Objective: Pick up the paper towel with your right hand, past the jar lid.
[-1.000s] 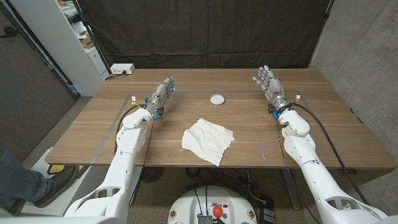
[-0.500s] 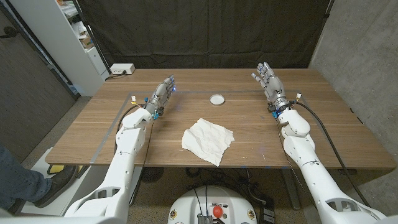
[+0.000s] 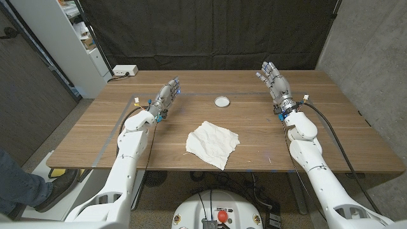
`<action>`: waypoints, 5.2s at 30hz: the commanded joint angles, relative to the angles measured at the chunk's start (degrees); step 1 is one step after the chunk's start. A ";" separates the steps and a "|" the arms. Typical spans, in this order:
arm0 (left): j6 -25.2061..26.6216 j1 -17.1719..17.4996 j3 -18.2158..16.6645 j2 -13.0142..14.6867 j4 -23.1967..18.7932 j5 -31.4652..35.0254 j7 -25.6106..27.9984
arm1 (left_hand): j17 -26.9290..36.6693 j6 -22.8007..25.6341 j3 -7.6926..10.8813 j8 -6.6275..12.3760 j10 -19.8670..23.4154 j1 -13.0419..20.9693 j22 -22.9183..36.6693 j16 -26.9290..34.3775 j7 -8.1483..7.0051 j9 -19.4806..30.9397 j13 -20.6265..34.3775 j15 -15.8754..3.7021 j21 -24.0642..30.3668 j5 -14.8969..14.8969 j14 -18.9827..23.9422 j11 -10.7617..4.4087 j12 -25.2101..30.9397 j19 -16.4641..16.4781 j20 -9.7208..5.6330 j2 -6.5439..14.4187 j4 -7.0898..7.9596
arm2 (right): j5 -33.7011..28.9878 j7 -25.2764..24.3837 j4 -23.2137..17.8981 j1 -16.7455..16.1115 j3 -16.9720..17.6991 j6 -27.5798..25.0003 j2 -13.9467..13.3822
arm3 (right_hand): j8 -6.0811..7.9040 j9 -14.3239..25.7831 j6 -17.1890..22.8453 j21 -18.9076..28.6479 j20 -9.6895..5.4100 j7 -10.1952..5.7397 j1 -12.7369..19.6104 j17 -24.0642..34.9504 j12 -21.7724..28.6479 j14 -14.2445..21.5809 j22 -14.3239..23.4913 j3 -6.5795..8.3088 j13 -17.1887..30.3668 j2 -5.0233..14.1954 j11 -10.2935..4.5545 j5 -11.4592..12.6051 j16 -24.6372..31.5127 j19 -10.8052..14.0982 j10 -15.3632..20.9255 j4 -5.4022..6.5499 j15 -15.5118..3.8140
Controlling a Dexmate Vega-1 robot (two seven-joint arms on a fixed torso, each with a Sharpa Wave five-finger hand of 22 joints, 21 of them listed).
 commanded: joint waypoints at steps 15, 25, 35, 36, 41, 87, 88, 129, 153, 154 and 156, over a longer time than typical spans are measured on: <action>0.83 1.67 0.43 0.65 -3.23 -0.06 -0.38 | 0.22 0.36 -0.02 0.38 -0.41 0.15 0.11 0.02 -0.11 0.17 0.34 0.43 0.06 0.03 -1.61 0.36 0.25 -3.74 0.42 0.72 -0.50 | -0.98 2.63 -2.57 -0.65 -1.14 2.56 -1.82 | 0.40 0.18 0.86 -0.01 0.17 -0.47 1.01 -0.26 0.43 0.92 0.20 0.17 0.11 -0.30 -0.26 0.42 0.36 0.99 1.00 -0.69 -0.09; 0.55 2.12 0.45 0.63 -3.63 -0.36 -0.54 | 0.22 0.37 -0.04 0.36 -0.34 0.12 0.12 0.02 -0.20 0.17 0.34 0.40 0.06 0.02 -1.59 0.23 0.27 -3.89 0.60 0.82 -0.57 | -1.35 3.47 -3.84 -1.43 -1.42 3.87 -2.48 | 0.31 0.18 0.81 -0.13 0.27 -0.74 2.04 -0.58 0.38 1.10 0.18 0.38 0.11 -0.40 -0.48 0.57 0.30 1.05 1.24 -1.43 -0.09; 0.26 2.09 0.70 0.82 -3.40 -0.33 -0.75 | 0.22 0.46 -0.06 0.38 -0.34 0.08 0.12 -0.01 -0.18 0.17 0.35 0.42 0.04 0.01 -1.64 0.36 0.25 -4.05 0.70 0.90 -0.64 | -3.69 2.73 -6.06 -2.44 -1.91 4.48 -3.42 | 0.21 0.18 0.74 -0.23 0.28 -0.95 2.81 -0.82 0.21 1.05 0.18 0.54 0.11 -0.47 -0.71 0.69 0.18 1.06 1.09 -1.99 0.01; 0.29 2.08 0.70 0.83 -3.37 -0.36 -0.80 | 0.22 0.43 -0.06 0.36 -0.36 0.08 0.12 -0.01 -0.16 0.17 0.35 0.40 0.04 0.01 -1.64 0.35 0.25 -4.06 0.70 0.92 -0.65 | -3.91 2.66 -6.25 -2.52 -1.96 4.57 -3.50 | 0.20 0.18 0.72 -0.24 0.30 -0.97 2.90 -0.84 0.20 1.05 0.18 0.56 0.11 -0.47 -0.74 0.70 0.17 1.06 1.09 -2.04 0.00; 0.10 2.15 0.69 0.87 -3.34 -0.40 -0.84 | 0.23 0.46 -0.07 0.37 -0.44 0.06 0.13 -0.01 -0.16 0.17 0.35 0.41 0.02 0.01 -1.66 0.33 0.21 -4.19 0.74 0.97 -0.68 | -4.18 2.70 -6.53 -2.66 -2.21 5.48 -3.51 | 0.19 0.18 0.73 -0.27 0.32 -1.00 3.16 -0.92 0.18 1.05 0.18 0.62 0.11 -0.47 -0.81 0.74 0.15 1.04 1.11 -2.23 0.06; 0.81 0.67 1.98 1.46 -2.29 0.80 -1.43 | 0.26 0.51 -0.24 0.31 -0.43 -0.16 0.14 -0.04 -0.21 0.18 0.36 0.41 0.04 -0.02 -1.80 0.36 0.19 -4.77 0.94 1.24 -1.02 | -15.69 -2.02 -11.57 -5.07 -2.97 11.09 -6.48 | 0.18 0.22 1.29 -0.07 0.27 -1.73 4.91 -1.54 0.27 2.10 0.10 0.77 0.14 -0.90 -1.34 1.11 0.35 2.80 2.31 -3.68 -0.28; 0.78 0.70 1.93 1.43 -2.29 0.75 -1.42 | 0.26 0.51 -0.24 0.31 -0.42 -0.16 0.14 -0.03 -0.25 0.18 0.36 0.42 0.04 -0.02 -1.77 0.37 0.19 -4.77 0.95 1.24 -1.02 | -16.52 -2.40 -11.67 -5.10 -2.94 11.24 -6.52 | 0.18 0.22 1.30 -0.09 0.20 -1.75 4.92 -1.55 0.28 2.08 0.10 0.76 0.14 -0.91 -1.38 1.12 0.34 2.80 2.34 -3.70 -0.32; 0.14 -0.53 1.72 1.68 -0.29 1.13 -1.76 | 0.21 0.80 -0.42 0.35 -0.44 -0.34 0.11 -0.04 0.07 0.18 0.35 0.43 0.20 -0.01 -1.76 0.84 0.16 -4.79 -1.33 1.54 -1.46 | -28.35 -6.98 -14.01 -5.78 -4.34 13.81 -8.58 | 0.31 0.28 2.01 -0.51 0.23 -2.18 5.43 -1.68 0.26 2.37 0.11 0.80 0.18 -0.82 -1.51 1.49 0.38 2.51 3.02 -4.15 -0.64; 0.76 0.55 1.75 1.86 -1.73 1.11 -1.86 | 0.18 0.91 -0.51 0.34 -0.35 -0.41 0.09 -0.08 -0.02 0.18 0.35 0.24 0.08 -0.02 -1.84 0.44 0.18 -5.27 -0.47 1.66 -1.67 | -34.18 -8.60 -16.36 -6.98 -4.73 14.91 -9.77 | 0.34 0.31 2.40 -0.64 0.39 -2.43 5.75 -1.70 0.13 2.39 0.13 0.90 0.21 -0.60 -1.82 1.75 0.36 2.32 3.08 -4.39 -0.58; 0.85 0.62 1.70 1.85 -1.87 1.06 -1.83 | 0.18 0.90 -0.52 0.33 -0.38 -0.42 0.09 -0.10 0.00 0.18 0.35 0.25 0.09 -0.02 -1.89 0.46 0.17 -5.28 -0.45 1.67 -1.68 | -34.61 -8.78 -16.44 -7.02 -4.70 14.96 -9.79 | 0.34 0.31 2.42 -0.64 0.35 -2.48 5.76 -1.70 0.11 2.38 0.13 0.90 0.21 -0.60 -1.85 1.76 0.35 2.33 3.06 -4.40 -0.60; 0.84 0.75 1.67 1.92 -2.09 1.08 -1.80 | 0.18 0.88 -0.52 0.33 -0.40 -0.42 0.09 -0.10 -0.08 0.18 0.35 0.26 0.09 -0.03 -1.89 0.49 0.16 -5.29 -0.43 1.68 -1.69 | -35.30 -9.09 -16.64 -7.13 -4.65 15.01 -9.82 | 0.35 0.31 2.44 -0.64 0.39 -2.56 5.78 -1.70 0.11 2.37 0.13 0.90 0.22 -0.60 -1.79 1.78 0.35 2.32 3.07 -4.42 -0.63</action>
